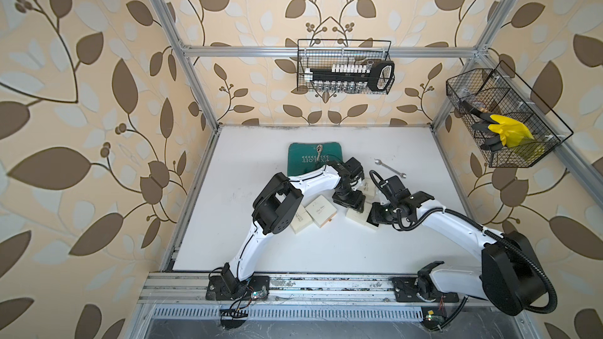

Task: Take out the earrings from the drawer-style jewelry box
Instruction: Pick up the earring from the drawer, then place the earring at the center of the board.

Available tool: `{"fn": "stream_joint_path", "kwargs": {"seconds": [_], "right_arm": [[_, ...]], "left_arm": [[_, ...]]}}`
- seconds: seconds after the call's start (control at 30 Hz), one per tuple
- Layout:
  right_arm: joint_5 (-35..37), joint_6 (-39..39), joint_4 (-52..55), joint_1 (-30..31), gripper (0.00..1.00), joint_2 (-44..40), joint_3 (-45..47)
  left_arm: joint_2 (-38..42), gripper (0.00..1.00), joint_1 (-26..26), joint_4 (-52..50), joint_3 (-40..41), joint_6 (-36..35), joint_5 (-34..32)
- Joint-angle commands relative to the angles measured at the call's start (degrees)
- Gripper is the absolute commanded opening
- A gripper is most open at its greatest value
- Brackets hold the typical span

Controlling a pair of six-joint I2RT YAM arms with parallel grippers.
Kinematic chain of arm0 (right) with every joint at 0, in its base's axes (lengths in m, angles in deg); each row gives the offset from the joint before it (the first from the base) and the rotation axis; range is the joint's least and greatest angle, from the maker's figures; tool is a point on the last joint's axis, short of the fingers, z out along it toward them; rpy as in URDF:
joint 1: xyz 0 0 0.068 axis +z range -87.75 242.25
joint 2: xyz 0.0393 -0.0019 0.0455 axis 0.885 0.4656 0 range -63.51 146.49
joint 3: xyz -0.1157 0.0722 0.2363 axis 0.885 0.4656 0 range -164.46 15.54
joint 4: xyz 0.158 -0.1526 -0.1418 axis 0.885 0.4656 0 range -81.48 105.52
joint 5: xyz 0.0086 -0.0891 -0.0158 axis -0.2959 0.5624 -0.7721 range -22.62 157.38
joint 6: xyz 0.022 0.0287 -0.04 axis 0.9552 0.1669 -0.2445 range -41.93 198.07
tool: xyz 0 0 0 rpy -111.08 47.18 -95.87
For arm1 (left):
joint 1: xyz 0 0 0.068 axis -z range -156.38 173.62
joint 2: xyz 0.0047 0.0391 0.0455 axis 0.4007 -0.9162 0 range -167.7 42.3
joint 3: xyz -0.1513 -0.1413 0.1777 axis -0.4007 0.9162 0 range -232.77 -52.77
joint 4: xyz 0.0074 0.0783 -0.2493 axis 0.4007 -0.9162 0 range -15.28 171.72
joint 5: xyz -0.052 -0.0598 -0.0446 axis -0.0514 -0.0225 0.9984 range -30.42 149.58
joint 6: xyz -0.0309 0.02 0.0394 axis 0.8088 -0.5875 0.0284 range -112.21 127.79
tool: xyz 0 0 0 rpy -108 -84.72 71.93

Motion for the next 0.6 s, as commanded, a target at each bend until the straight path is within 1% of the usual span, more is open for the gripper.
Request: {"fn": "stream_joint_path", "kwargs": {"seconds": [0.0,0.17,0.3,0.47,0.57], "right_arm": [[1.5,0.1,2.4,-0.9,0.05,-1.0,-2.4],[1.8,-0.4,3.2,-3.7,0.05,-2.3,-3.7],[3.8,-0.9,3.5,-7.8,0.05,-1.9,-4.6],[5.6,-0.3,2.0,-13.9,0.05,2.5,-5.6],[4.0,0.6,-0.4,-17.6,0.06,6.4,-6.2]], "left_arm": [[-1.8,0.71,-0.4,-2.4,-0.4,-1.2,-2.6],[-1.7,0.71,-0.4,-2.4,-0.5,-1.3,-2.5],[-1.3,0.71,-0.4,-2.3,-0.6,-1.2,-2.4],[-0.4,0.71,-0.4,-2.1,-0.6,-1.4,-1.6],[0.1,0.72,-0.4,-1.9,-0.5,-1.5,-1.0]]}}
